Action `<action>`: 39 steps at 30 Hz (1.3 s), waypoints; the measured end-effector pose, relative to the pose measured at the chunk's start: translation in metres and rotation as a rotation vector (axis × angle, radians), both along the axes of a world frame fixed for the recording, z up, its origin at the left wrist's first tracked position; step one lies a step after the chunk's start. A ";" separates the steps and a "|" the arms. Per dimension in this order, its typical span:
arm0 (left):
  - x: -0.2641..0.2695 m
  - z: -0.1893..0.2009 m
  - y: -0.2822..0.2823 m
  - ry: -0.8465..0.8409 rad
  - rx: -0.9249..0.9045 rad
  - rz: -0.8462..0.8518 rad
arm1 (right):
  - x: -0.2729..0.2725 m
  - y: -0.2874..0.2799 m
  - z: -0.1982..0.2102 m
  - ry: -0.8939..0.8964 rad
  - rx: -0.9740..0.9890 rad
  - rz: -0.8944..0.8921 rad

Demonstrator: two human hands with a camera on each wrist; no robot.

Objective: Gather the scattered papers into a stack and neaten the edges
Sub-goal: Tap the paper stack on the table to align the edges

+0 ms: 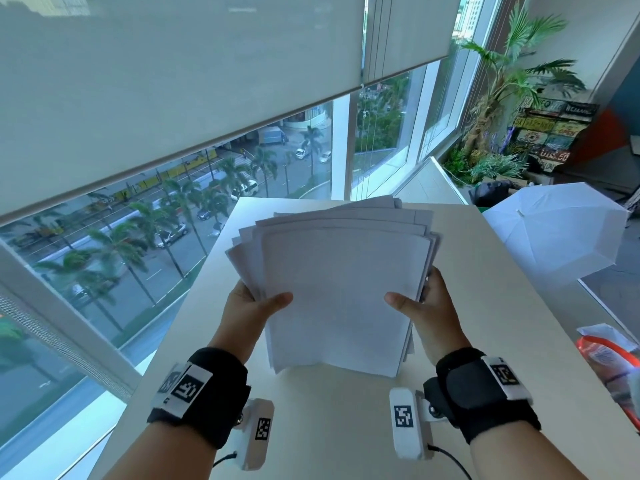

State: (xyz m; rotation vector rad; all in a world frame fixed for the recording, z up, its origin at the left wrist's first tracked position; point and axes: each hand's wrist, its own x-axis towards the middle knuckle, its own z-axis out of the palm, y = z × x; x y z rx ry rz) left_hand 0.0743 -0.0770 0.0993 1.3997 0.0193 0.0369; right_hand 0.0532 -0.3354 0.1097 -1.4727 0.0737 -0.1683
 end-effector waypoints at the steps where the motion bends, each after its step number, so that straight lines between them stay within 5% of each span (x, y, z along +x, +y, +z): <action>1: 0.001 -0.001 0.001 0.013 -0.005 -0.007 | 0.001 0.000 -0.002 0.010 0.001 0.006; 8: 0.006 0.002 -0.007 0.054 0.006 0.038 | 0.009 0.004 -0.003 0.041 0.092 -0.032; 20: 0.004 0.024 -0.001 -0.116 -0.033 0.087 | 0.005 -0.001 0.024 -0.182 0.071 0.052; 27: 0.007 0.025 -0.002 -0.074 0.024 -0.085 | 0.006 0.000 0.004 -0.082 0.129 0.134; 30: 0.008 0.022 -0.008 -0.056 0.053 -0.017 | 0.002 0.007 0.005 -0.066 0.073 0.083; 39: 0.005 0.032 0.004 -0.133 -0.064 0.000 | -0.001 -0.007 0.025 -0.279 0.128 -0.005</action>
